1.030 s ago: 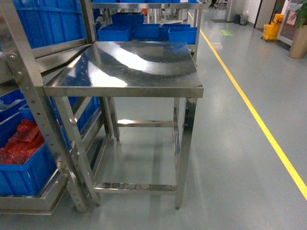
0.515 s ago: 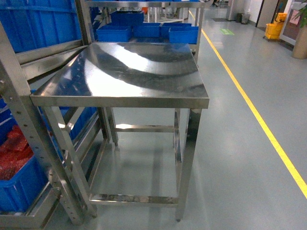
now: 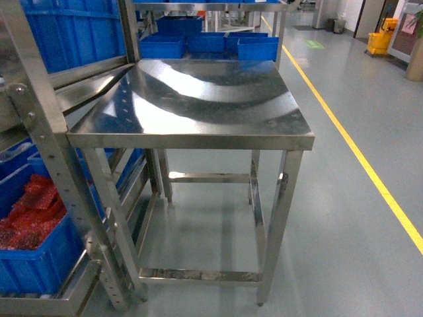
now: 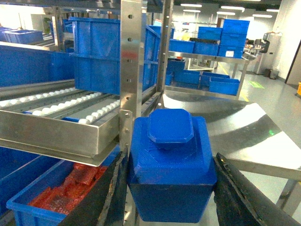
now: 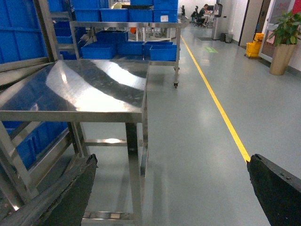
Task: Pick blue part to blue bin on bottom shelf
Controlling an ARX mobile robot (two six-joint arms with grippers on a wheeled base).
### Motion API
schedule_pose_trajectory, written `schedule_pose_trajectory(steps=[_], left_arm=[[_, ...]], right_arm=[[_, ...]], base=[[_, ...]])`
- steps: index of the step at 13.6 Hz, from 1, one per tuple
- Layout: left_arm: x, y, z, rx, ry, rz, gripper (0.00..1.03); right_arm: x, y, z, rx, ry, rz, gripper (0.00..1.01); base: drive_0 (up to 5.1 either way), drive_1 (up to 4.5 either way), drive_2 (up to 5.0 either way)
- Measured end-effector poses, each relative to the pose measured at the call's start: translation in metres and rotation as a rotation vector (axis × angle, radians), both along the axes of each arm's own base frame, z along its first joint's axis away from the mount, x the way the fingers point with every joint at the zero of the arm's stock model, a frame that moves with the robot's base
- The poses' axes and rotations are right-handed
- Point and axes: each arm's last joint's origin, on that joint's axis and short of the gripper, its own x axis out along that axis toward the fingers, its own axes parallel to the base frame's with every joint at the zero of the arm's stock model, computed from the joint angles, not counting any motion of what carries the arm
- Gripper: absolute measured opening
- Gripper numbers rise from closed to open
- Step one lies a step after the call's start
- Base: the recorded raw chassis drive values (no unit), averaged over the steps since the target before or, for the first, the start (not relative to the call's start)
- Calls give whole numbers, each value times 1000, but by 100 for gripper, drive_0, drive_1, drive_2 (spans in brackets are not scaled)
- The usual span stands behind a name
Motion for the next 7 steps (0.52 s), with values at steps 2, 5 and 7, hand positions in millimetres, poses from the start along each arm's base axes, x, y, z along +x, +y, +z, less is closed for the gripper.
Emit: schedule_pose_trajectory(steps=[2,5,7], left_arm=[[0,0,0,0,0,-1,42],[0,0,0,-2,-3,-1,42],[0,0,0,1,1,0,42]], right_arm=[[0,0,0,0,0,0,98],[0,0,0,0,1,0,98],[0,0,0,0,2,0,98]], base=[[-480,257,257],[-490,249,249],[-494,246,246]])
